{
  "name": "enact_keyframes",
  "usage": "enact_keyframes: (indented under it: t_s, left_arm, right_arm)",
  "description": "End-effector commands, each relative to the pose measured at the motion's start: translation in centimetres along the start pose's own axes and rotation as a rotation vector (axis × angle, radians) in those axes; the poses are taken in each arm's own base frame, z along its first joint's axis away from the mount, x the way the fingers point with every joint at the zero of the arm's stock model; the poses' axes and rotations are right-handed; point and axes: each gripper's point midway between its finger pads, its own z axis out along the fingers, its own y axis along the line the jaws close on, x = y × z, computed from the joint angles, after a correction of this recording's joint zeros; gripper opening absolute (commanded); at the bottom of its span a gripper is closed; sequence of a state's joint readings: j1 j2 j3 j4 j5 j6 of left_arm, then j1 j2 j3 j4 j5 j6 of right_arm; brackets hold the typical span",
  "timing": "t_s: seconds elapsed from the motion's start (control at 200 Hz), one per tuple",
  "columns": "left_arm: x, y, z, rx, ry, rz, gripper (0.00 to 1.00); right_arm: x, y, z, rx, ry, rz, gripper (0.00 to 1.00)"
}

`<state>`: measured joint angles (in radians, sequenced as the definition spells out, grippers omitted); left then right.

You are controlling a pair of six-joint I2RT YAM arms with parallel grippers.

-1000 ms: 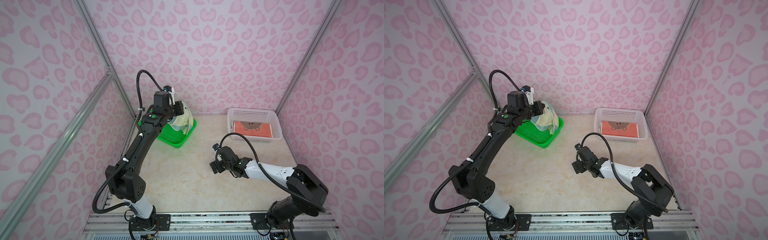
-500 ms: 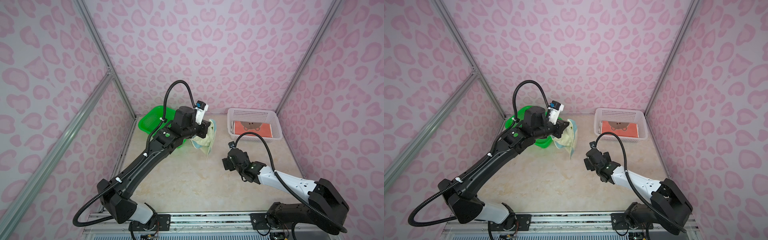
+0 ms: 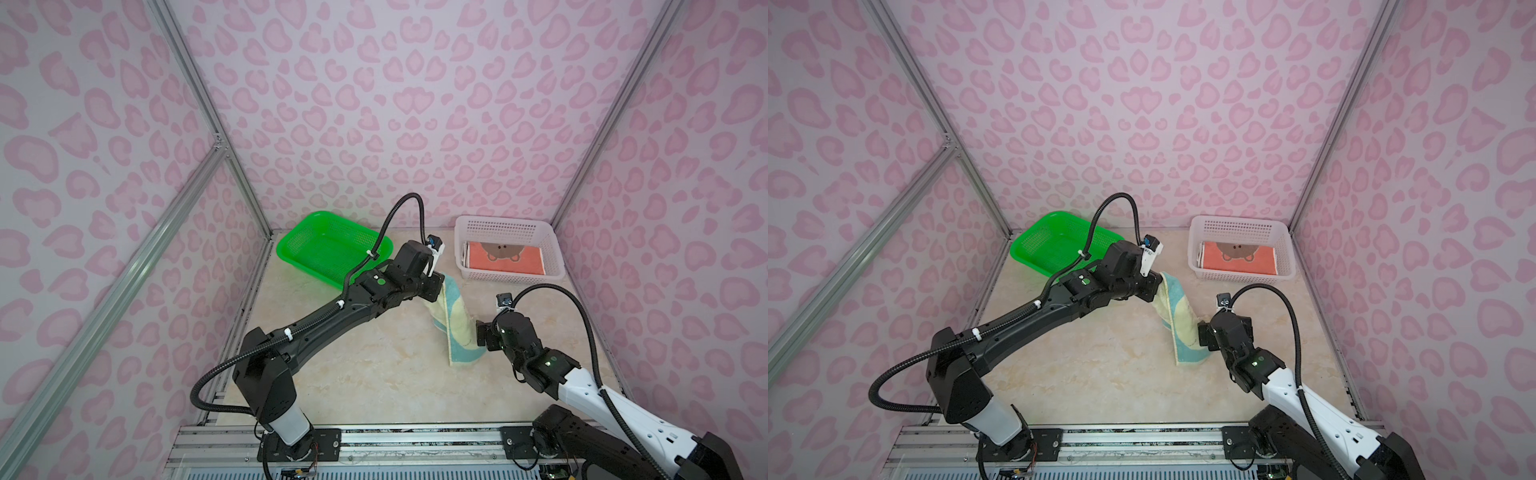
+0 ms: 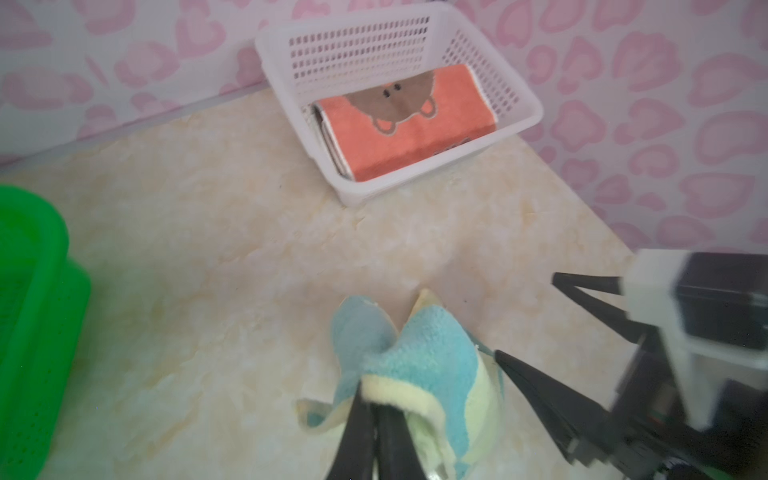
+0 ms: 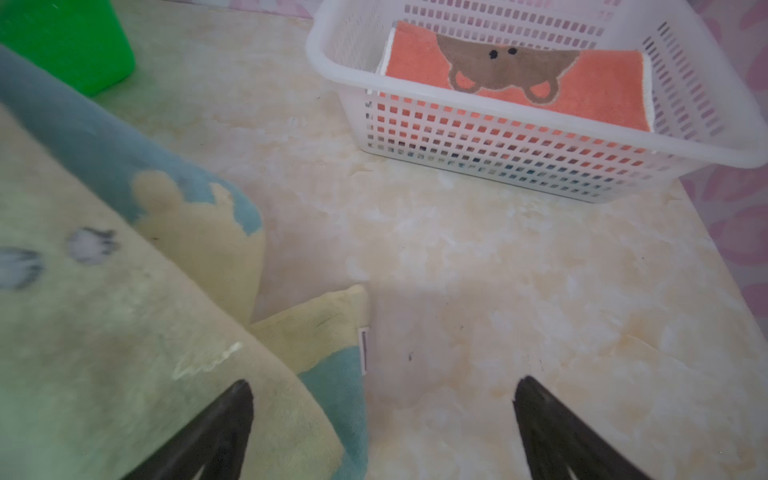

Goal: Fold and stack the towels
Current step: 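Lay the towel on the table while the right gripper grasps its hanging end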

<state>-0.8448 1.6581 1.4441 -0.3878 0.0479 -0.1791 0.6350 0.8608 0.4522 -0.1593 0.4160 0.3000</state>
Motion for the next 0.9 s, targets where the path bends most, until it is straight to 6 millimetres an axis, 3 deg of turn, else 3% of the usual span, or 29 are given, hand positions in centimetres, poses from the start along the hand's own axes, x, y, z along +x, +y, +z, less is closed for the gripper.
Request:
enact_keyframes:
  t_s: [0.0,0.15,0.265,0.41,0.59,0.71,0.895]
  left_arm:
    - [1.4,4.0,1.7,-0.169,-0.024,-0.133,0.02]
    - [4.5,8.7,2.7,-0.319,0.016,-0.231,0.02]
    - [6.2,11.0,2.7,-0.393,0.04,-0.263,0.02]
    - [7.6,12.3,2.8,-0.431,0.059,-0.273,0.02]
    - [9.4,13.7,3.5,-0.47,0.1,-0.29,0.02]
    - [10.2,14.2,3.9,-0.477,0.118,-0.289,0.02]
    - [11.1,15.2,4.1,-0.495,0.136,-0.293,0.02]
  right_arm:
    - [0.5,1.7,-0.4,-0.115,-0.003,-0.066,0.95]
    - [0.8,3.8,-0.7,-0.224,-0.006,-0.111,0.9]
    - [1.2,5.9,-0.7,-0.302,-0.002,-0.164,0.86]
    - [2.7,9.8,-0.8,-0.426,0.033,-0.268,0.8]
    - [6.2,13.9,0.1,-0.537,0.175,-0.286,0.72]
    - [8.2,15.6,0.8,-0.546,0.24,-0.309,0.67]
    - [11.0,16.5,1.8,-0.54,0.378,-0.338,0.59]
